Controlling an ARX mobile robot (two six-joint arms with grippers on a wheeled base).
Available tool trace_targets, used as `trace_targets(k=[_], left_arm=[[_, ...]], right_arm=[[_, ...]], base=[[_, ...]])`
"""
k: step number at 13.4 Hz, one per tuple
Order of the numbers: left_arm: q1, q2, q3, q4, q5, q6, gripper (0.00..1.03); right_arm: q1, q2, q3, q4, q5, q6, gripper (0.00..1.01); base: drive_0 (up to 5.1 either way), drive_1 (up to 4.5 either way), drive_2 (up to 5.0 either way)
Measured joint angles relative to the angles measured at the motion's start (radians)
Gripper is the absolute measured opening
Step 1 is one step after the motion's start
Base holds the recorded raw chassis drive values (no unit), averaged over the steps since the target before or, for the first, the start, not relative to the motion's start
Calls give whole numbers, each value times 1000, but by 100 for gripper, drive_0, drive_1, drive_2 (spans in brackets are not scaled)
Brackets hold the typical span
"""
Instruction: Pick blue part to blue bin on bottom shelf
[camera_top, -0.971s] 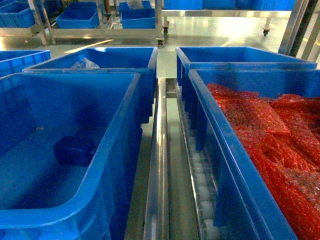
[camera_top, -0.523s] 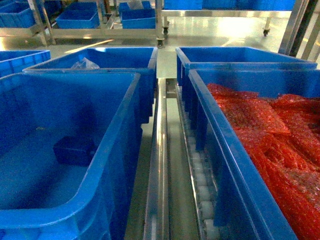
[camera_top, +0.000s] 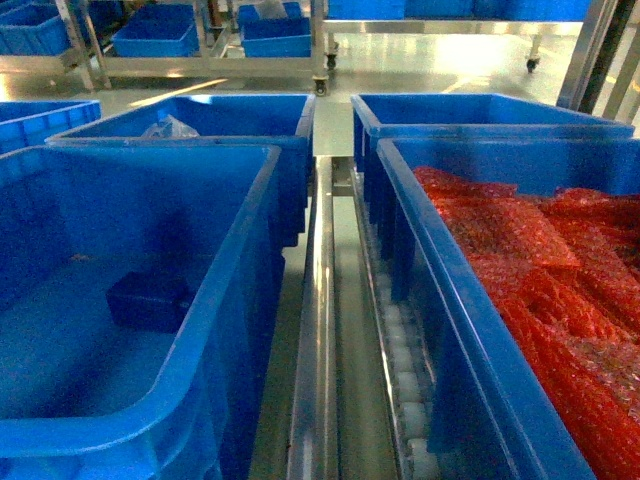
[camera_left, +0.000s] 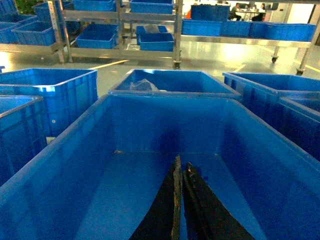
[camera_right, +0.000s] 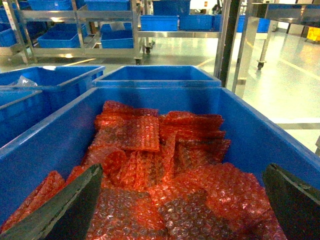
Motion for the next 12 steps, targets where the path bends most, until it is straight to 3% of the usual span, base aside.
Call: trace_targets(k=[1, 2, 6, 11, 12], left_arm=[[0, -17, 0, -16, 0, 0, 2], [0, -121, 0, -177, 4, 0, 2], [1, -177, 0, -194, 1, 2, 2], [1, -177, 0, -193, 0, 2, 87], [1, -177, 0, -193, 0, 3, 100]], right_arm=[[0, 0, 0, 0, 0, 0, 98], [0, 0, 0, -1, 0, 0, 98], [0, 0, 0, 0, 0, 0, 98], [0, 0, 0, 0, 0, 0, 98], [0, 0, 0, 0, 0, 0, 98]], base=[[0, 0, 0], [0, 0, 0], [0, 0, 0], [0, 0, 0], [0, 0, 0]])
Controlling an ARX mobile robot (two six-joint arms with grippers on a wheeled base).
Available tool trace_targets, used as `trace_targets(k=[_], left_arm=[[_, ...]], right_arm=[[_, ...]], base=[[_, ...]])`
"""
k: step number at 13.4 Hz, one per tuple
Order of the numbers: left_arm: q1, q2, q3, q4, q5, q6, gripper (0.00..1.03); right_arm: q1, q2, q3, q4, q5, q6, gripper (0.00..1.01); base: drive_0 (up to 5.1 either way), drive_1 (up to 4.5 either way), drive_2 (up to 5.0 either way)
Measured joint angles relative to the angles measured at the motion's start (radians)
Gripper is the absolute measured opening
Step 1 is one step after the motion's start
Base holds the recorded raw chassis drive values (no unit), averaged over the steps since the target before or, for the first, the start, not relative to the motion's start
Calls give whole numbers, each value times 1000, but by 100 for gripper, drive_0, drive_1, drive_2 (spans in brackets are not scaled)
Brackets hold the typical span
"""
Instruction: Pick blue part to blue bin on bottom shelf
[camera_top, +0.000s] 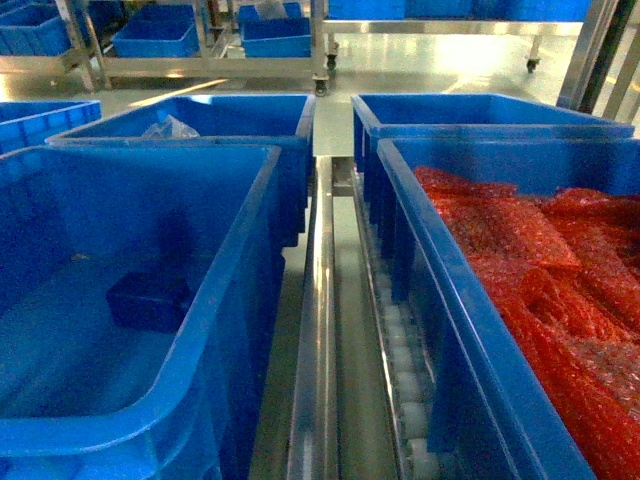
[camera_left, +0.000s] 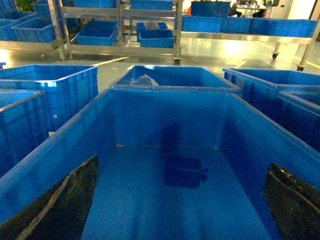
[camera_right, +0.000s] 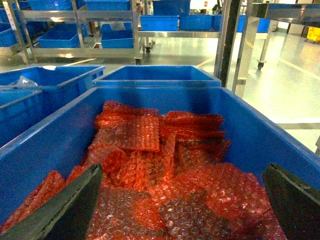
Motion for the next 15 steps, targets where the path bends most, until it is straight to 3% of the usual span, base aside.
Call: trace_targets(k=[15], left_arm=[[0, 0, 0, 0, 0, 0, 98]], right_arm=[[0, 0, 0, 0, 0, 0, 98]], base=[[0, 0, 0]])
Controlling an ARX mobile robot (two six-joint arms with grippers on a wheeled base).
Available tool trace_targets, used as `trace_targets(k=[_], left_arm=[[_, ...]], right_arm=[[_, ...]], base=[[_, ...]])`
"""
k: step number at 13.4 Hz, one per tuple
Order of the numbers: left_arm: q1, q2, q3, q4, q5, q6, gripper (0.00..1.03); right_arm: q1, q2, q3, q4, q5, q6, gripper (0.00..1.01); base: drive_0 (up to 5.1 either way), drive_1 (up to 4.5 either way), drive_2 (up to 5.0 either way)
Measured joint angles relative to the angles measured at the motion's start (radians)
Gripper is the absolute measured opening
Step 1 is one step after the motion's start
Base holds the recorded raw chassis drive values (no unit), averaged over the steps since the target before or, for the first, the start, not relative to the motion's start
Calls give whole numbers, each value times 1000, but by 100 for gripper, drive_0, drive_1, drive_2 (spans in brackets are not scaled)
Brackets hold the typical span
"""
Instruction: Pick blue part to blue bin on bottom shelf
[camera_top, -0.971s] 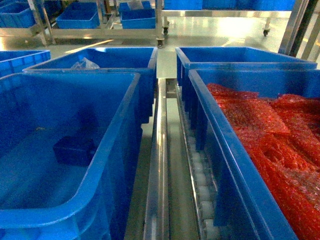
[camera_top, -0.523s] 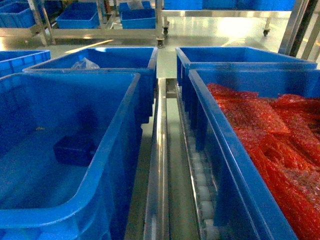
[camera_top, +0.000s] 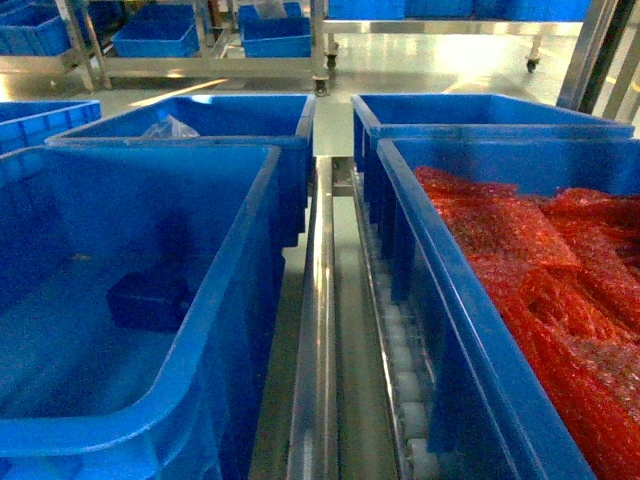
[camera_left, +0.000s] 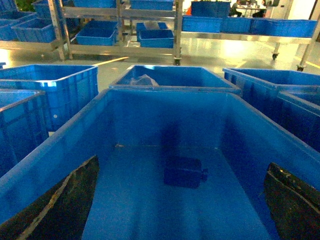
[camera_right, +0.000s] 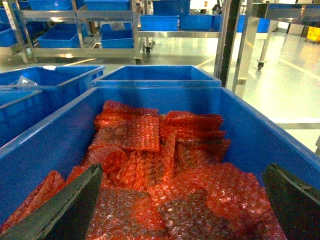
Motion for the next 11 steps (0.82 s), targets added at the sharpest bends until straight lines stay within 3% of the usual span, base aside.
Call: trace_targets(k=[11], left_arm=[[0, 0, 0, 0, 0, 0, 98]], right_arm=[[0, 0, 0, 0, 0, 0, 98]], base=[[0, 0, 0]])
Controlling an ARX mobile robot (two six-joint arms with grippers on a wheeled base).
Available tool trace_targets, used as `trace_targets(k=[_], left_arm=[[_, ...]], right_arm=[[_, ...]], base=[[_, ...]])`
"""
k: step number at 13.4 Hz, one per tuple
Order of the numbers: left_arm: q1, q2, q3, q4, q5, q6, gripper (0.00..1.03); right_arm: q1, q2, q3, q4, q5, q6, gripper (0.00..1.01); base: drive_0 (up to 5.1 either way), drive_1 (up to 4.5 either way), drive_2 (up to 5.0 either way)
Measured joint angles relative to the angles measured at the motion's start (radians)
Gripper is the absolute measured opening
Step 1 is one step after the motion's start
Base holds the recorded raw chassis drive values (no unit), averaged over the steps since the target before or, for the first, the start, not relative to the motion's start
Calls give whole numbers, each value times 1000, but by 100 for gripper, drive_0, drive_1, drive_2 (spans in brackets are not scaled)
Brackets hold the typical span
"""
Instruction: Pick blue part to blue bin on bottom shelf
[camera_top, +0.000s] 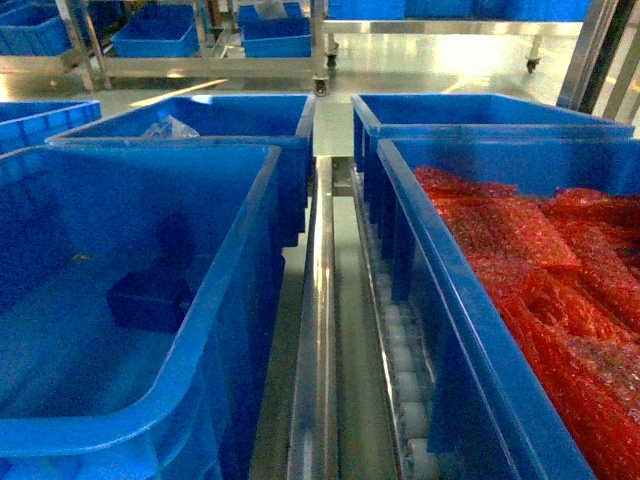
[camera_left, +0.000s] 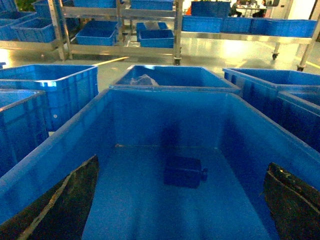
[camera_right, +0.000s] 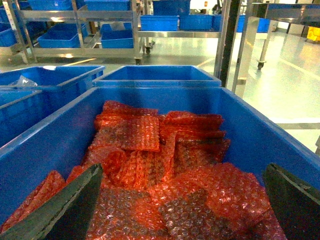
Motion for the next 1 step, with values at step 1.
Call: trace_targets(k=[1], left_arm=[[0, 0, 0, 0, 0, 0, 98]], right_arm=[[0, 0, 0, 0, 0, 0, 98]], base=[[0, 0, 0]])
